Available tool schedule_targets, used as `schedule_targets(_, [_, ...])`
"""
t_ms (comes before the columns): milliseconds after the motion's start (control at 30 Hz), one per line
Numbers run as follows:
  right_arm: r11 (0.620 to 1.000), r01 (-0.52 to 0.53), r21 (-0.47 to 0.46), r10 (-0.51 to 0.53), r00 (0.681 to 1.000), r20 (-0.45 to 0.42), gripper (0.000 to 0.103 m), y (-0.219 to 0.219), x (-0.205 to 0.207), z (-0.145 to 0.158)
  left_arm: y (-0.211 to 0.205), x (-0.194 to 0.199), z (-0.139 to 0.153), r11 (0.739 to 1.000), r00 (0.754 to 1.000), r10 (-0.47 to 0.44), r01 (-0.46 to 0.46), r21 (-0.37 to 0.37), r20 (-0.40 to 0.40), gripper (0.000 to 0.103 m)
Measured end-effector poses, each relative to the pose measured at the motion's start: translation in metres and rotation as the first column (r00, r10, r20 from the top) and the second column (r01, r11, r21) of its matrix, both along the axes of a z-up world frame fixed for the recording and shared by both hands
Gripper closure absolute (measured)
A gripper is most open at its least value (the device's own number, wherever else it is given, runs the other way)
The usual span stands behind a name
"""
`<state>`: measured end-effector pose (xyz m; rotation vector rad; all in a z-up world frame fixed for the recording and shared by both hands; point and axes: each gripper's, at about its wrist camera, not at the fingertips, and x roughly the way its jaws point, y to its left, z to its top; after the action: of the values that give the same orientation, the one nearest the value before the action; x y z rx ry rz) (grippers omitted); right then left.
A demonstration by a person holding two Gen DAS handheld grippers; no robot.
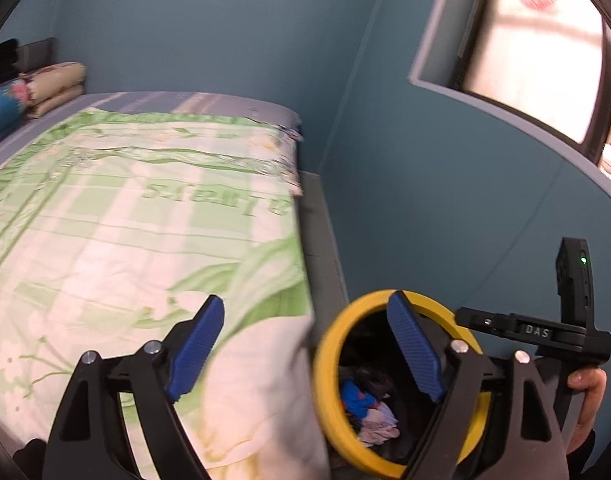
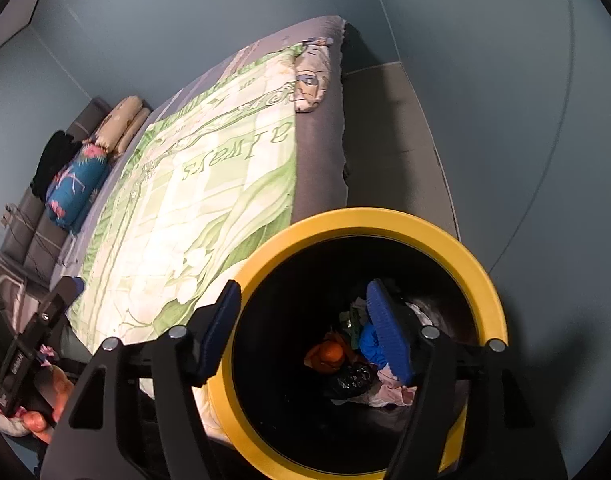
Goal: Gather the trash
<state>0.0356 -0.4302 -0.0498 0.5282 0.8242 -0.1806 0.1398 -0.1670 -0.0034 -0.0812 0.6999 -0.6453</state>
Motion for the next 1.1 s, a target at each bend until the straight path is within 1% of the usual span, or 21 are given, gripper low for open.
schedule_targets(67, [0.999, -0.007, -0.043, 0.007, 1.000, -0.006, 0.031, 0.012, 0.006, 0.004, 0.016, -0.002, 0.002, 1.000, 0.999, 0.032, -0.032, -0.001, 0.011, 0.019])
schedule_targets(133, [0.997, -0.018, -0.081, 0.017, 1.000, -0.009, 0.027, 0.024, 0.013, 0.007, 0.035, -0.004, 0.004, 0.997, 0.997, 0.073, -0.074, 0.004, 0.031, 0.012])
schedule_targets(167, [0.995, -0.028, -0.091, 0.027, 1.000, -0.009, 0.023, 0.030, 0.017, 0.009, 0.045, -0.006, 0.004, 0.995, 0.994, 0.098, -0.099, 0.007, 0.042, 0.012])
schedule_targets(233, [0.993, -0.063, -0.105, 0.062, 0.998, -0.013, 0.019, 0.047, 0.028, 0.010, 0.063, -0.008, 0.006, 0.990, 0.989, 0.137, -0.138, 0.010, 0.055, 0.010])
schedule_targets(333, [0.981, -0.123, -0.147, 0.121, 0.992, -0.021, 0.009, 0.078, 0.043, 0.013, 0.091, -0.010, 0.011, 0.980, 0.977, 0.200, -0.200, -0.010, 0.069, 0.008])
schedule_targets(500, [0.961, -0.196, -0.197, 0.211, 0.976, 0.059, 0.008, 0.129, 0.051, 0.028, 0.133, -0.020, 0.021, 0.955, 0.949, 0.297, -0.292, -0.059, 0.104, 0.008])
schedule_targets(533, [0.957, -0.199, -0.210, 0.218, 0.973, 0.075, 0.008, 0.138, 0.050, 0.032, 0.143, -0.024, 0.023, 0.945, 0.937, 0.326, -0.321, -0.064, 0.121, 0.008])
schedule_targets(600, [0.951, -0.189, -0.244, 0.221, 0.969, 0.113, 0.008, 0.155, 0.049, 0.040, 0.157, -0.030, 0.026, 0.929, 0.917, 0.371, -0.366, -0.062, 0.147, 0.008])
schedule_targets(700, [0.941, -0.150, -0.302, 0.209, 0.963, 0.171, 0.008, 0.177, 0.042, 0.049, 0.174, -0.040, 0.030, 0.910, 0.892, 0.414, -0.411, -0.059, 0.179, 0.008])
schedule_targets(733, [0.935, -0.132, -0.330, 0.199, 0.963, 0.179, 0.008, 0.183, 0.039, 0.052, 0.177, -0.043, 0.031, 0.904, 0.884, 0.427, -0.424, -0.057, 0.189, 0.008])
schedule_targets(767, [0.925, -0.115, -0.361, 0.190, 0.965, 0.179, 0.008, 0.190, 0.037, 0.054, 0.181, -0.048, 0.031, 0.894, 0.870, 0.446, -0.445, -0.056, 0.207, 0.008])
schedule_targets(800, [0.914, -0.091, -0.396, 0.179, 0.965, 0.192, 0.008, 0.197, 0.033, 0.056, 0.185, -0.052, 0.031, 0.888, 0.862, 0.458, -0.457, -0.055, 0.219, 0.008])
schedule_targets(833, [0.908, -0.072, -0.412, 0.173, 0.962, 0.213, 0.008, 0.202, 0.029, 0.057, 0.189, -0.056, 0.032, 0.882, 0.854, 0.468, -0.468, -0.055, 0.228, 0.008])
schedule_targets(933, [0.899, -0.017, -0.438, 0.145, 0.954, 0.262, 0.008, 0.214, 0.017, 0.059, 0.197, -0.072, 0.033, 0.871, 0.838, 0.486, -0.488, -0.057, 0.248, 0.008])
schedule_targets(967, [0.892, 0.014, -0.452, 0.127, 0.952, 0.280, 0.008, 0.219, 0.011, 0.059, 0.200, -0.079, 0.033, 0.862, 0.827, 0.500, -0.503, -0.059, 0.256, 0.008])
schedule_targets(1033, [0.879, 0.057, -0.473, 0.109, 0.942, 0.316, 0.008, 0.224, 0.001, 0.059, 0.204, -0.092, 0.034, 0.852, 0.815, 0.517, -0.518, -0.068, 0.264, 0.008])
schedule_targets(1100, [0.860, 0.114, -0.497, 0.084, 0.930, 0.359, 0.008, 0.229, -0.010, 0.060, 0.205, -0.102, 0.035, 0.851, 0.812, 0.519, -0.520, -0.072, 0.267, 0.008])
